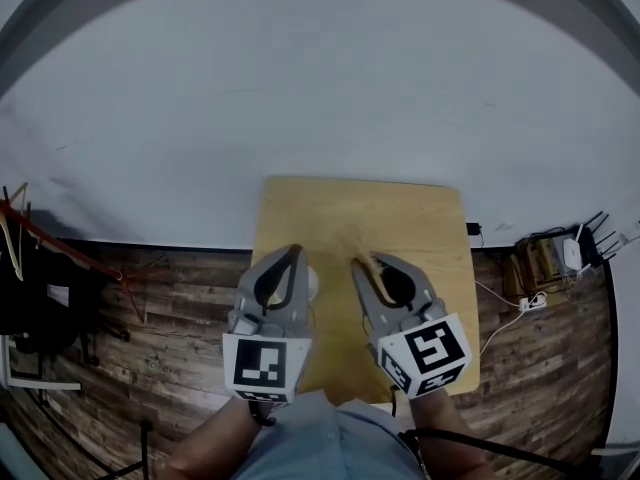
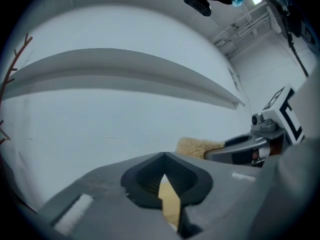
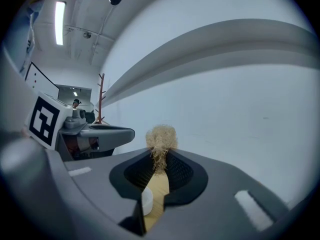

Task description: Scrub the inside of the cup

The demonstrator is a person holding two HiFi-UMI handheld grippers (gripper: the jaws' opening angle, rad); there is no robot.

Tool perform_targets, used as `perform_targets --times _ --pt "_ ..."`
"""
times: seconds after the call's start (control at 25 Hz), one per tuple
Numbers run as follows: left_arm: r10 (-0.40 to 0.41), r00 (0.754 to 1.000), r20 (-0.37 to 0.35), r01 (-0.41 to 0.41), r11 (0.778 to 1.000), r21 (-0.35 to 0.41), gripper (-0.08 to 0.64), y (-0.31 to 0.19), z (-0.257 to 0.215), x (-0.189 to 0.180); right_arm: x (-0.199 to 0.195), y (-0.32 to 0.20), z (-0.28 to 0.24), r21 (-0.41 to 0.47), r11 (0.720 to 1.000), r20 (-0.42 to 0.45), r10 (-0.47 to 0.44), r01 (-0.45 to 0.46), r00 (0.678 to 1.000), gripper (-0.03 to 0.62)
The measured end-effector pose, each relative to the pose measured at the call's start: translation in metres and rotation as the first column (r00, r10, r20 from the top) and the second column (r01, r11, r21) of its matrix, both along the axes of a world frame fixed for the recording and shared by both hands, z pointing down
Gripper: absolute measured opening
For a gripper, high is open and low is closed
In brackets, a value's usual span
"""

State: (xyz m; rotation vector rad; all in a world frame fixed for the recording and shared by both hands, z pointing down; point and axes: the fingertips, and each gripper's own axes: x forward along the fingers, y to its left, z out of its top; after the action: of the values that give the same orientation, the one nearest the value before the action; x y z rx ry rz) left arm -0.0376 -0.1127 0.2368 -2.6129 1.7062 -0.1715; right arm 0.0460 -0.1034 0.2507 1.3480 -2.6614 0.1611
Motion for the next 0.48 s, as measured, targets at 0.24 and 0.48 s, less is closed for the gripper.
perform_targets --times 0.24,0.48 --pt "0.008 1.0 -0.025 -0.008 1.0 -0.017 0.02 0.002 0.0 0.008 0.006 -0.002 0.001 0.003 1.0 -0.011 0.028 -0.028 1.0 0.053" --pt "0.006 0.999 -0.032 -0.007 1.0 -0.03 0.02 0.004 0.001 0.013 0.012 -0.003 0.0 0.011 0.999 -0.008 0.037 -0.037 0.999 0.054"
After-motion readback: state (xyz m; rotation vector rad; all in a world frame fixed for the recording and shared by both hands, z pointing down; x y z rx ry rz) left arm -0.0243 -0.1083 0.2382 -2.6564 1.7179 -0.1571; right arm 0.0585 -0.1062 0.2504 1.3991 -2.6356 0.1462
